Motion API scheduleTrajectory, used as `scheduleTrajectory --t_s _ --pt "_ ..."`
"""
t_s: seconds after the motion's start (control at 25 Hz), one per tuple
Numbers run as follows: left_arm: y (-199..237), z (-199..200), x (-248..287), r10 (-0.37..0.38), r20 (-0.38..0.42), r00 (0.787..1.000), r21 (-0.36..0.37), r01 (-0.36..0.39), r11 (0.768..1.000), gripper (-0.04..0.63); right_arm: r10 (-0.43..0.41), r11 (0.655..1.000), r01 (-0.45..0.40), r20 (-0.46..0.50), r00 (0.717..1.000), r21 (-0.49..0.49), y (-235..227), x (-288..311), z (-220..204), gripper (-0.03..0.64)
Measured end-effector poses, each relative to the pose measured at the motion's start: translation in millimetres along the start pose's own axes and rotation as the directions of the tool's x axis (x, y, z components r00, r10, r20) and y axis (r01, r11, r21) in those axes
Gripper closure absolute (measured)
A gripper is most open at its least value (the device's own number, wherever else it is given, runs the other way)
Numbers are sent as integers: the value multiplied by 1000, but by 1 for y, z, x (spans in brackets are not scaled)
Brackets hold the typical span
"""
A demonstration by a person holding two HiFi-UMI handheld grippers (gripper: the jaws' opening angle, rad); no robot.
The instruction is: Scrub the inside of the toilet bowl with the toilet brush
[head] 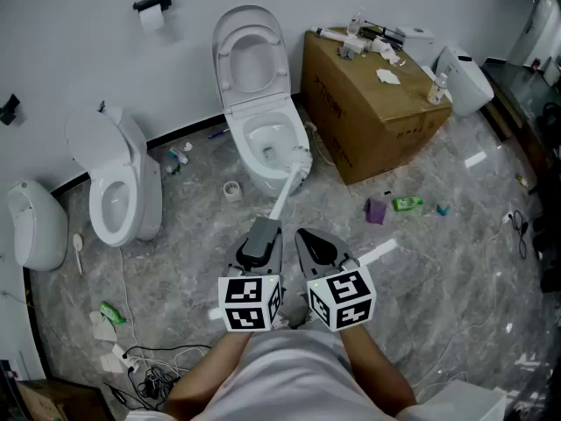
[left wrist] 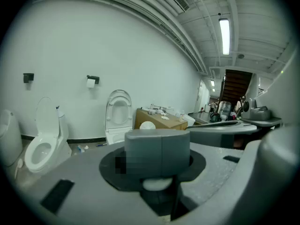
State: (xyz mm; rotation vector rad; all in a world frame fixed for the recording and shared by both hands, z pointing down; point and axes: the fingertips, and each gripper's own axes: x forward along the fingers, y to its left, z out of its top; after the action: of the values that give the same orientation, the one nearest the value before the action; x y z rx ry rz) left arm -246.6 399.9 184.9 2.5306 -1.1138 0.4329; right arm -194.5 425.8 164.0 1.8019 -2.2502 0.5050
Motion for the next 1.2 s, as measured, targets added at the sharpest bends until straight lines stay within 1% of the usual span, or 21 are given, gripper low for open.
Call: scheduleTrajectory --t_s 0.4,0.64,0.84,0.96,1.2 --pt "10 -1 1 -25 -10 1000 6 25 1000 437 -7 1000 7 9 1000 16 9 11 3 620" --pt "14 -2 11 -34 -23 999 -1 34 999 437 -19 999 19 -4 1000 27 0 16 2 620" --pt "13 4 32 -31 -31 999 -1 31 1000 437 -9 999 10 -9 1000 38 -17 28 5 620" --pt "12 6 47 -18 -35 999 -3 18 1000 437 3 999 -3 -8 1000 42 -30 37 6 620" --pt "9 19 96 27 -61 998 -15 -28 999 437 39 998 -39 -16 999 52 -78 62 18 620"
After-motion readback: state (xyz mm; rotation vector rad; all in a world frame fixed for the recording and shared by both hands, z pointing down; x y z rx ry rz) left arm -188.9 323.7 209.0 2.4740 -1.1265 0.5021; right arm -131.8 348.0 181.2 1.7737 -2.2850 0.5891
